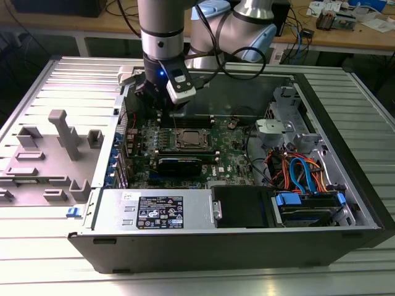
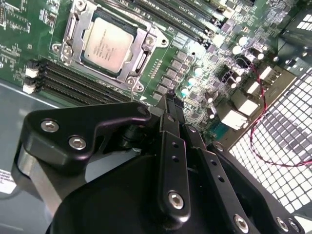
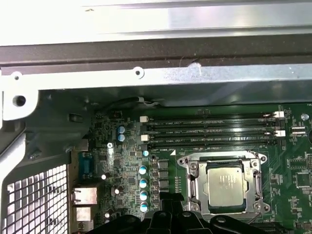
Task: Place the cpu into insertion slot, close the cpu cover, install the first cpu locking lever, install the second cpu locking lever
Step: 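Install the first cpu locking lever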
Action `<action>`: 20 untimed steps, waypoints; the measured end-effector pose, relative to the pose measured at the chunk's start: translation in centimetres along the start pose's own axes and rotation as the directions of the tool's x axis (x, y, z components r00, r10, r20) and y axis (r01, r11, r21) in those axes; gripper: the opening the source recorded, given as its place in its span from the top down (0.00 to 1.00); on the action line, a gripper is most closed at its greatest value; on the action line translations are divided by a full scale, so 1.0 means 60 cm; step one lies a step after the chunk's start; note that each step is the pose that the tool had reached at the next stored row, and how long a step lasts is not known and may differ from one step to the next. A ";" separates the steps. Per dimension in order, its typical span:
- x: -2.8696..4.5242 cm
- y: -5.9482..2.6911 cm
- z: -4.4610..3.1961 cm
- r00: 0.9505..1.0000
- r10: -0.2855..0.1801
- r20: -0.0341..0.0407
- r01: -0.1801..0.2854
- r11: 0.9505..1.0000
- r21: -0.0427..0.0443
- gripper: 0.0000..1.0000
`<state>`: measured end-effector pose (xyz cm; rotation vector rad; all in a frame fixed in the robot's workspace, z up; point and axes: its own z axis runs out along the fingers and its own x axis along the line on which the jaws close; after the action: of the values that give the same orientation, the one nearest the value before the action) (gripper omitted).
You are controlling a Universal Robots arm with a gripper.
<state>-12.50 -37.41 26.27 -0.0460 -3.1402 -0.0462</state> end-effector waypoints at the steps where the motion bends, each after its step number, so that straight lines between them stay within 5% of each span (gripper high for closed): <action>1: 0.000 0.003 0.000 1.000 -0.003 0.000 0.003 1.000 0.000 0.89; 11: 0.002 0.030 0.002 1.000 -0.017 -0.001 0.017 1.000 0.000 0.89; 20: -0.033 0.042 0.004 1.000 -0.024 0.003 0.024 1.000 0.000 0.89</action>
<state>-10.43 -34.97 26.10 -0.0089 -3.1438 -0.0461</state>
